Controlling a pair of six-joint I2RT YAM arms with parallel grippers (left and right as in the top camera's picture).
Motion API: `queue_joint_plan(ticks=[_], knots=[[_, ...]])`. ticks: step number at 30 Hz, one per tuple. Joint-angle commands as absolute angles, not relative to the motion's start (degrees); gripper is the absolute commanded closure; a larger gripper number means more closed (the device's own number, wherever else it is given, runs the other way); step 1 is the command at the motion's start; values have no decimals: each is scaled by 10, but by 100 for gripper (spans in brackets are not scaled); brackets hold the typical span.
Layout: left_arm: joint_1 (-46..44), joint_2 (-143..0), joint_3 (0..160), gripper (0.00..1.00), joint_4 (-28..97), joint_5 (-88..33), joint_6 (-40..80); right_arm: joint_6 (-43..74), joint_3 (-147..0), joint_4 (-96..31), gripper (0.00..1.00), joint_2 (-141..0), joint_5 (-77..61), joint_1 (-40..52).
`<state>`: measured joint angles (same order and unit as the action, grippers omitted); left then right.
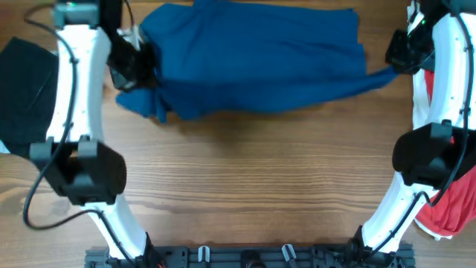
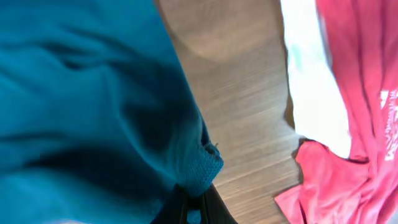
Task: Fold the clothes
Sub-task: 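Lay the polo flat on the table with both grippers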
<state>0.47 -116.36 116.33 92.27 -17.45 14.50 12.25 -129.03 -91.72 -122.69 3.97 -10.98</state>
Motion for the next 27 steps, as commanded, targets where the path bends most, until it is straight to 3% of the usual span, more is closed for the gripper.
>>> queue_joint_plan(ticks=[1, 6, 12, 20, 27], knots=[[6, -1153, 1050, 96, 927, -122, 119, 90, -1205, -922, 96, -1213, 14, -109], [7, -1146, 924, 96, 909, -105, 120, 90, -1114, -919, 96, -1196, 13, -114], [44, -1078, 815, 96, 845, -104, 131, 90, -965, -852, 96, -1068, -5, -132], [80, -888, 690, 96, 799, -109, 170, 142, -695, -732, 96, -828, -5, -136], [80, -701, 645, 96, 817, -108, 231, 202, -650, -735, 96, -741, 30, -137]])
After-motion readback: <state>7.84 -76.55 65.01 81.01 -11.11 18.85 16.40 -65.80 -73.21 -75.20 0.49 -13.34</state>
